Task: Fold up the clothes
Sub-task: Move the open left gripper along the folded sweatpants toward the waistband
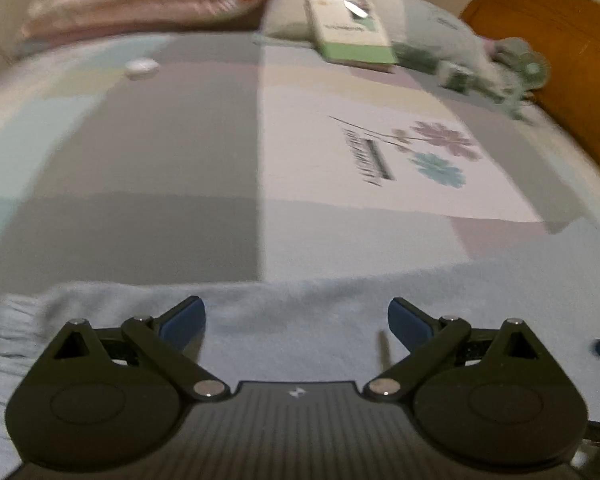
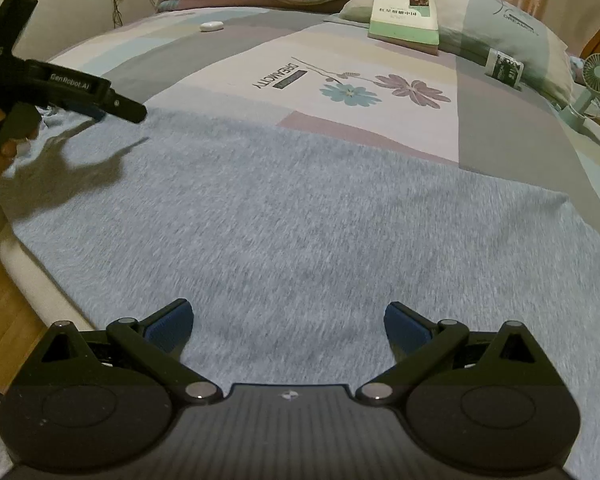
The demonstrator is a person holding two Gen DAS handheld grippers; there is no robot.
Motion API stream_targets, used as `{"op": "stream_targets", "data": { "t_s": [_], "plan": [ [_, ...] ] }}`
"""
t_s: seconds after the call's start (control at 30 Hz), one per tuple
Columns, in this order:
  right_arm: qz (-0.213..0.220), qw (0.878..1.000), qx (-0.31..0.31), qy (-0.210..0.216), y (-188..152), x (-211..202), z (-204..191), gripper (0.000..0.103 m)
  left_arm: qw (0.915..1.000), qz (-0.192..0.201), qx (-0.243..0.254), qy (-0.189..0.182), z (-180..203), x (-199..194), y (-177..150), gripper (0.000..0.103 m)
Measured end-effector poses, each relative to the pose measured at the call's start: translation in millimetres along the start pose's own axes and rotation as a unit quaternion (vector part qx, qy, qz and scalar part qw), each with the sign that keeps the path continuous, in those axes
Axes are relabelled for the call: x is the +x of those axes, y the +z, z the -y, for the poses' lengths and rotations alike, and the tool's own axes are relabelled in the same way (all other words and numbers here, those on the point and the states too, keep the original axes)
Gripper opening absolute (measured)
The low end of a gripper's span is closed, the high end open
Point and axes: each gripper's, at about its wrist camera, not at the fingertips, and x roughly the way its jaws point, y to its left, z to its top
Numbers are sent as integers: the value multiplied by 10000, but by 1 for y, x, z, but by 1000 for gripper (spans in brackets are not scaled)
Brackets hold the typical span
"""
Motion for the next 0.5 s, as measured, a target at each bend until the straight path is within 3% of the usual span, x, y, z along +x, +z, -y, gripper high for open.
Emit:
{"op": "stream_targets", "data": {
  "t_s": [0.17, 0.4, 0.5],
  "plan": [
    [-52, 10000, 0, -5, 2, -1, 0, 103, 9995, 61, 272, -163, 9, -28, -10, 98],
    [-84, 10000, -31, -29, 6, -6, -4, 103, 9929, -162, 1177, 42, 33, -49, -47, 98],
    [-31, 10000, -66, -39, 8, -10, -7, 103, 9915, -343, 1250, 127, 31, -50, -62, 98]
  ]
}}
